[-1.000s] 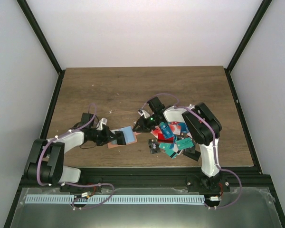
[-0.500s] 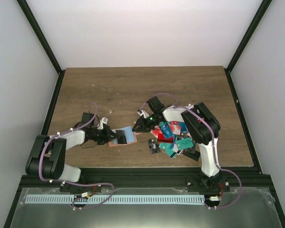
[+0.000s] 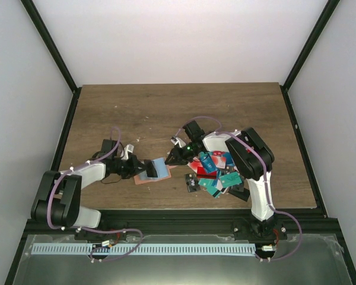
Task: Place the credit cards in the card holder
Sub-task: Insert the credit card into the card holder.
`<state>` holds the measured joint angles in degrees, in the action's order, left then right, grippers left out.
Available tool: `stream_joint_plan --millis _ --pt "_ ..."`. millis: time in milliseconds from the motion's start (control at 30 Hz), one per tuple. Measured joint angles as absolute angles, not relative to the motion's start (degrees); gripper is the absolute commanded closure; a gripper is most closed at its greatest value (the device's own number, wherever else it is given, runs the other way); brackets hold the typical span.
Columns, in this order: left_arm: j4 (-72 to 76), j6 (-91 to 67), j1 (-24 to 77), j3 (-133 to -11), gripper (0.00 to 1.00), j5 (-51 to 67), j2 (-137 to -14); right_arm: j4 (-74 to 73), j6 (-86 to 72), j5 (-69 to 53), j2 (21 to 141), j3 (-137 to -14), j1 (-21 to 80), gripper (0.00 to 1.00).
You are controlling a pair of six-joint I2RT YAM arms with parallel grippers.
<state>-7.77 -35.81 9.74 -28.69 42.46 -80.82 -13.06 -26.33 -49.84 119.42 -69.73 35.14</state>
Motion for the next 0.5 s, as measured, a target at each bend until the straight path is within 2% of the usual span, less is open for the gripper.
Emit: stream_joint_plan --millis 500 --pt "-3.57 -38.52 10.33 -28.27 0.96 42.76 -83.29 -12.80 -26.44 -49.87 119.48 -69.71 35.14 0.75"
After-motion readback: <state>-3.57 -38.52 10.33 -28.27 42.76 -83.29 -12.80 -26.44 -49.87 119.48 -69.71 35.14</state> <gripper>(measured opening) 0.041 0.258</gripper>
